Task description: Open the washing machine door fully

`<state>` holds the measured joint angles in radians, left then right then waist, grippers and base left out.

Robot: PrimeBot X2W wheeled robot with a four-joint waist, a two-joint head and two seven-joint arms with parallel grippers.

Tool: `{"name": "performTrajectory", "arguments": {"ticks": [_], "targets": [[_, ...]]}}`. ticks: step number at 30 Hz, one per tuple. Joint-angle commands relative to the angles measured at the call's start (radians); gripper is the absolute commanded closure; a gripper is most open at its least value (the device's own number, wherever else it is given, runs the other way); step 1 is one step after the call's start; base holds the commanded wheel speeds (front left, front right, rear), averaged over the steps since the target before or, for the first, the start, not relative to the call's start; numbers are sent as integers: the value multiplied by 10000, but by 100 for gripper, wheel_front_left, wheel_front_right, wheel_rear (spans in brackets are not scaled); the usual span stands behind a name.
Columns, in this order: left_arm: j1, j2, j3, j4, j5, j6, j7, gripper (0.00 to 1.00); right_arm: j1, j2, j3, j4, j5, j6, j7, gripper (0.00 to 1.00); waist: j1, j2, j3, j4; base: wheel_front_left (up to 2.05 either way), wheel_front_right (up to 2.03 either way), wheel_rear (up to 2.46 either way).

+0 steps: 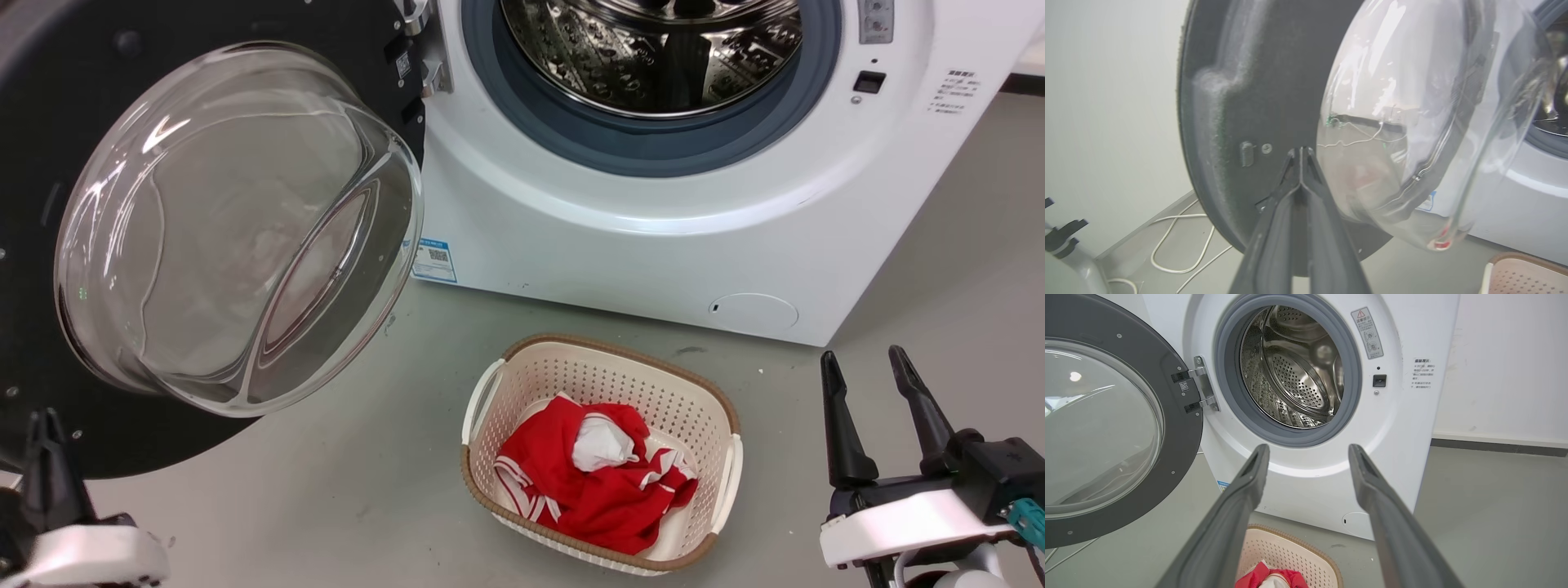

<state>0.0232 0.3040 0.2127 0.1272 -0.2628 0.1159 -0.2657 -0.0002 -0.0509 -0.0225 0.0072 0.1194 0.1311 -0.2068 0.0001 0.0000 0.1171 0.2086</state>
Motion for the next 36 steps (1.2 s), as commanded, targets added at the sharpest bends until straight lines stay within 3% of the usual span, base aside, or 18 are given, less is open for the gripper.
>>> {"name": "performTrajectory", "arguments": {"ticks": [1, 8, 9, 11, 27, 36], "targets": [[149, -102, -66, -187, 99, 55, 28, 100, 35, 16, 0, 36, -29, -7, -47, 0, -1, 0, -115, -75, 0, 0, 0], [867, -807, -864, -903, 567, -109, 27, 98, 114, 16, 92, 174, 8, -7, -94, 0, -1, 0, -421, -417, 0, 0, 0], [916, -927, -1031, -944, 592, -163, 27, 76, 119, 18, 107, 187, 11, -7, -93, 0, -1, 0, -464, -479, 0, 0, 0], [911, -1064, -1250, -1014, 682, -244, 27, 0, 108, 16, 130, 208, 9, -7, -93, 0, -1, 0, -531, -609, 0, 0, 0], [-745, -1744, -2301, -948, 1277, -869, 27, 0, -183, 15, 27, 4, -319, -7, 28, 0, -1, 0, -411, -1828, 0, 0, 0], [-1218, -1939, -2404, -647, 1526, -916, 27, 0, -276, 16, 35, 105, -337, -7, -25, 0, -1, 0, -263, -2409, 0, 0, 0]]}}
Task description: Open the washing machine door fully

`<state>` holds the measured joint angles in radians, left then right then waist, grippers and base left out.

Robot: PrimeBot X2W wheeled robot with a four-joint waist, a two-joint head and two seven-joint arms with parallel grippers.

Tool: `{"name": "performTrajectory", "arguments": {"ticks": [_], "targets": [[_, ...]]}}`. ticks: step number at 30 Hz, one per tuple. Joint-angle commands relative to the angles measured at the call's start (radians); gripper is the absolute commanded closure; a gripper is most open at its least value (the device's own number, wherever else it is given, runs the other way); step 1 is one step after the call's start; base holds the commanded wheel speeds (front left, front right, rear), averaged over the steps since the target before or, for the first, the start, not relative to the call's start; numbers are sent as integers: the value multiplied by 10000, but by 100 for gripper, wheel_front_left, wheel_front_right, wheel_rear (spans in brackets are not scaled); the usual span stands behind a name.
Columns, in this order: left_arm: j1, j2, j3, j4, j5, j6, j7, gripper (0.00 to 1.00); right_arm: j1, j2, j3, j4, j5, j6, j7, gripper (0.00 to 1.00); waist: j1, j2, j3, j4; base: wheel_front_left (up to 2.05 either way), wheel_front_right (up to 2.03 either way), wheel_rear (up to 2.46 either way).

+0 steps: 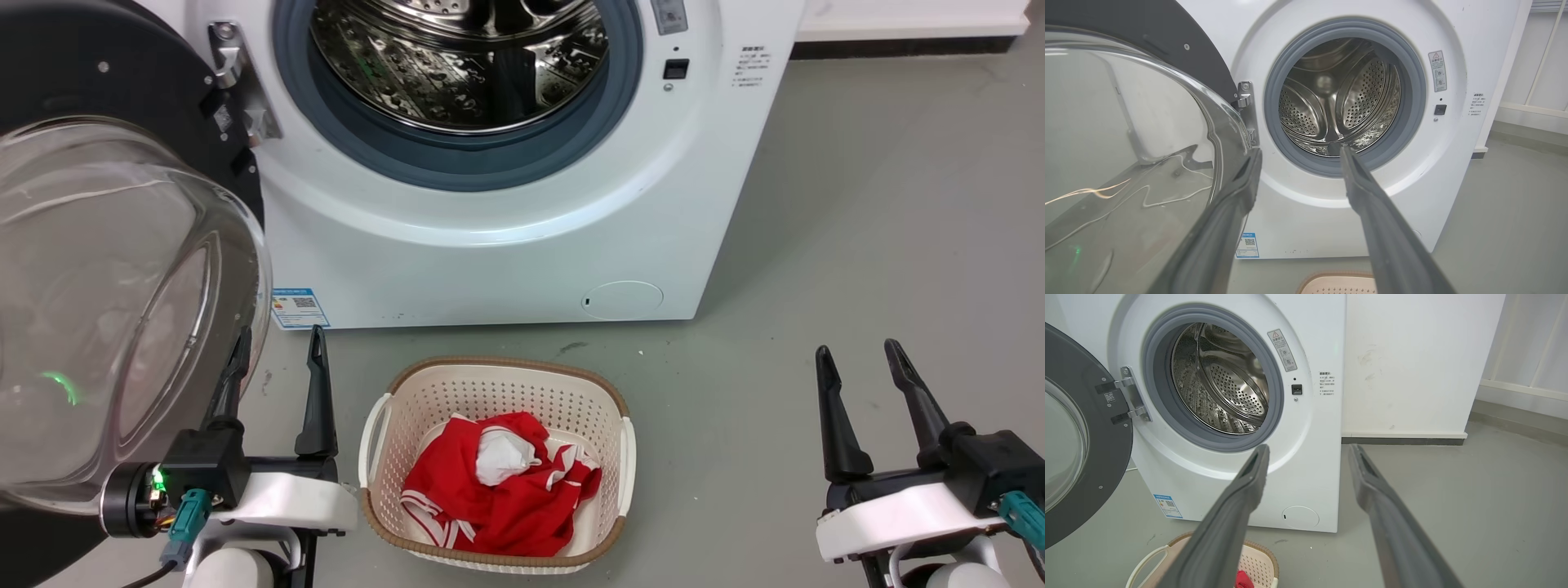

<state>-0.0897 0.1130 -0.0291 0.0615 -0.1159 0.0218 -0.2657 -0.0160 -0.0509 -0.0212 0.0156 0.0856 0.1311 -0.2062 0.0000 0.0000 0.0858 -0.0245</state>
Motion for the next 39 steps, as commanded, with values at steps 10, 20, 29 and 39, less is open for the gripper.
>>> {"name": "performTrajectory", "arguments": {"ticks": [10, 20, 29, 39], "targets": [[265, -160, 240, -23, 277, 112, 27, 0, -257, 16, 162, 195, 128, -7, -137, 0, 0, 0, 156, -207, 0, 0, 0], [442, -287, 309, -154, 422, 95, 27, 0, -290, 16, 194, 243, 98, -7, -165, 0, 0, 0, 101, -66, 0, 0, 0], [515, -371, 369, -136, 500, -1, 27, 0, -220, 16, 188, 190, 101, -7, -114, 0, 0, 0, 79, -7, 0, 0, 0], [557, -429, 437, -234, 392, -213, 27, 0, -140, 16, 208, 216, 226, -7, -125, 0, 0, 0, 23, 14, 0, 0, 0]]}}
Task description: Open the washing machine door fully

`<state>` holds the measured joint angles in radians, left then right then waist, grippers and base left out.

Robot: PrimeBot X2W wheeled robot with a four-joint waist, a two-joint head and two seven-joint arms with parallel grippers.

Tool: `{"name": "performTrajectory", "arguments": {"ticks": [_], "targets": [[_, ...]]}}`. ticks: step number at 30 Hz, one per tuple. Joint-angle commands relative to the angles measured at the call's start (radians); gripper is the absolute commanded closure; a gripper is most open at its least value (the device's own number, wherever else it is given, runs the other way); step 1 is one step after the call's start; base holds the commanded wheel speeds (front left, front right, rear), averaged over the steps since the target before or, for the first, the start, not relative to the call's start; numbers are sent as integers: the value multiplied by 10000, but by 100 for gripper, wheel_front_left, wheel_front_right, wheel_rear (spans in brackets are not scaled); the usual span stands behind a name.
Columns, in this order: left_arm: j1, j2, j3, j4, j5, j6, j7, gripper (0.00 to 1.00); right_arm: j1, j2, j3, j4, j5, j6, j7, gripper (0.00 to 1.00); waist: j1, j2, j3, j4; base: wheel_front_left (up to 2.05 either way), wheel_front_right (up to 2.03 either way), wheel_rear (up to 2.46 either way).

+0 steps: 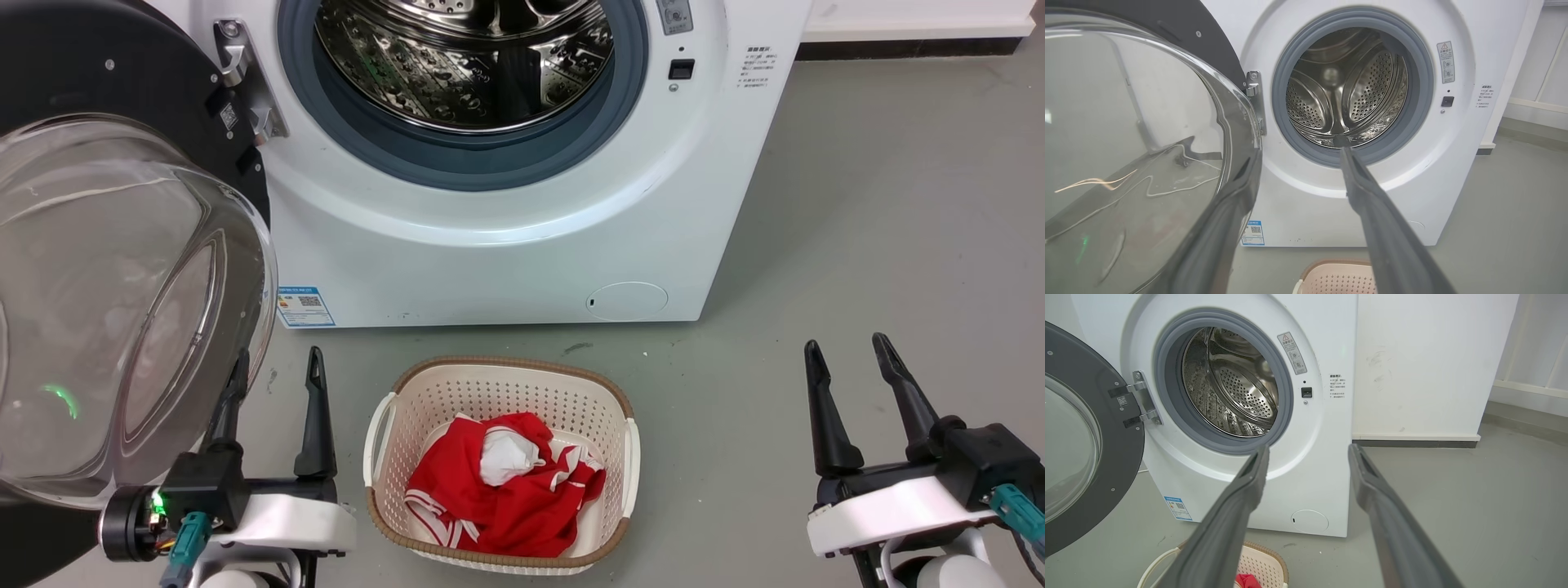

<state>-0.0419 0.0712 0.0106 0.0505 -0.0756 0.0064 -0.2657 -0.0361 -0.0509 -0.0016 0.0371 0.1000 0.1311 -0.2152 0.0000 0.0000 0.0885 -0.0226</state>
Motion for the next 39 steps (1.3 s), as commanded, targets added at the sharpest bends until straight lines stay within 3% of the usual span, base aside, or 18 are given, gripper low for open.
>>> {"name": "performTrajectory", "arguments": {"ticks": [1, 3, 4, 39], "targets": [[88, -22, 36, -134, -82, -145, 27, 0, 65, 16, 11, -9, 83, -7, -39, 0, 0, 0, 2, -3, 0, 0, 0], [138, 6, 78, -86, 52, -123, 27, 0, 82, 16, 4, -15, 93, -7, -48, 0, 0, 0, -2, 7, 0, 0, 0], [29, -14, 18, -42, 31, -145, -4, 100, 12, 0, 3, 30, 36, 0, -1, 100, 0, 0, -2, 6, 0, 0, 0], [-274, -89, 431, 812, -6002, -630, 1496, 100, -267, -302, -32, 842, 6289, -2, 975, 100, 0, 0, -225, 64, 0, 0, 0]]}}
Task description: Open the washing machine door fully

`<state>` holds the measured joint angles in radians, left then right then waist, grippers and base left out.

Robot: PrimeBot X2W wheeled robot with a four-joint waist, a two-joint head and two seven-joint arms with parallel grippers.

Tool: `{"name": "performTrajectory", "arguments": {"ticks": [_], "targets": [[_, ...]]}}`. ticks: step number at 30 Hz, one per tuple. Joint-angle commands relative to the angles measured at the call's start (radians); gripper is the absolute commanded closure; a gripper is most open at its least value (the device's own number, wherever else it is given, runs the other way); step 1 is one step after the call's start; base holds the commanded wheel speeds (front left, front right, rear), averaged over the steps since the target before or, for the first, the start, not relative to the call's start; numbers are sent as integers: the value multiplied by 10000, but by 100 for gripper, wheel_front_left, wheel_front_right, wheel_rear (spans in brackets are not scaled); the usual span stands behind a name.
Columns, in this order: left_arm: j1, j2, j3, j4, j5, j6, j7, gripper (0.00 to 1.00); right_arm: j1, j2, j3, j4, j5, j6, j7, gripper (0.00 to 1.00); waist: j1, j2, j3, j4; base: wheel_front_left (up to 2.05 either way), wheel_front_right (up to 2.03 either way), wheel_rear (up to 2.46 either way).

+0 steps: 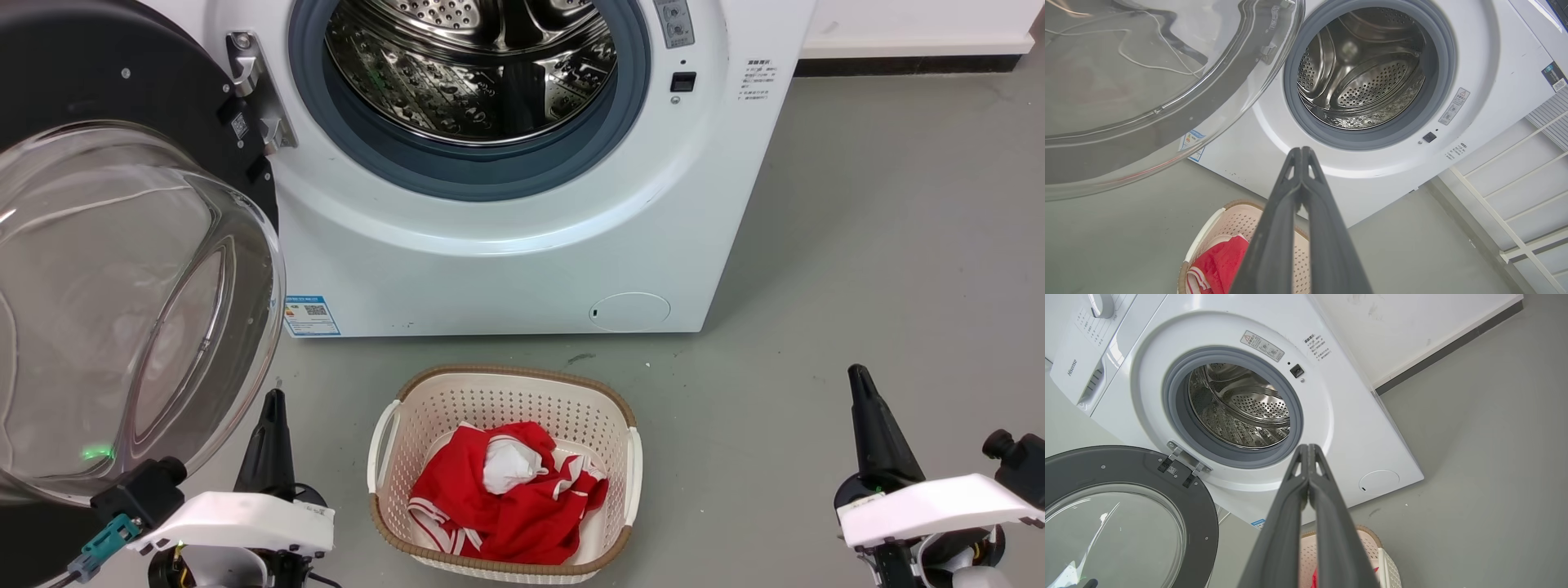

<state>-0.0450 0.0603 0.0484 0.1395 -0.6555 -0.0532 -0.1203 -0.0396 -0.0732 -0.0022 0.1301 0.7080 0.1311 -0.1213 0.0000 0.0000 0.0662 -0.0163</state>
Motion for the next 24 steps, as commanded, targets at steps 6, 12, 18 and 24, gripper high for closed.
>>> {"name": "performTrajectory", "arguments": {"ticks": [6, 12, 18, 24], "targets": [[-295, 10, 111, 24, -1087, -106, 261, 100, -285, -103, -62, 25, 1107, -2, 198, 100, 0, 0, -43, 12, 0, 0, 0], [-341, 1, 163, 125, -1923, -180, 471, 100, -328, -120, -101, 127, 1936, -2, 353, 100, 0, 0, -84, 22, 0, 0, 0], [-370, -9, 215, 221, -2703, -245, 660, 100, -366, -132, -143, 224, 2717, -2, 511, 100, 0, 0, -125, 33, 0, 0, 0], [-408, -20, 268, 311, -3438, -306, 842, 100, -401, -139, -190, 322, 3449, -2, 669, 100, 0, 0, -165, 43, 0, 0, 0]]}}
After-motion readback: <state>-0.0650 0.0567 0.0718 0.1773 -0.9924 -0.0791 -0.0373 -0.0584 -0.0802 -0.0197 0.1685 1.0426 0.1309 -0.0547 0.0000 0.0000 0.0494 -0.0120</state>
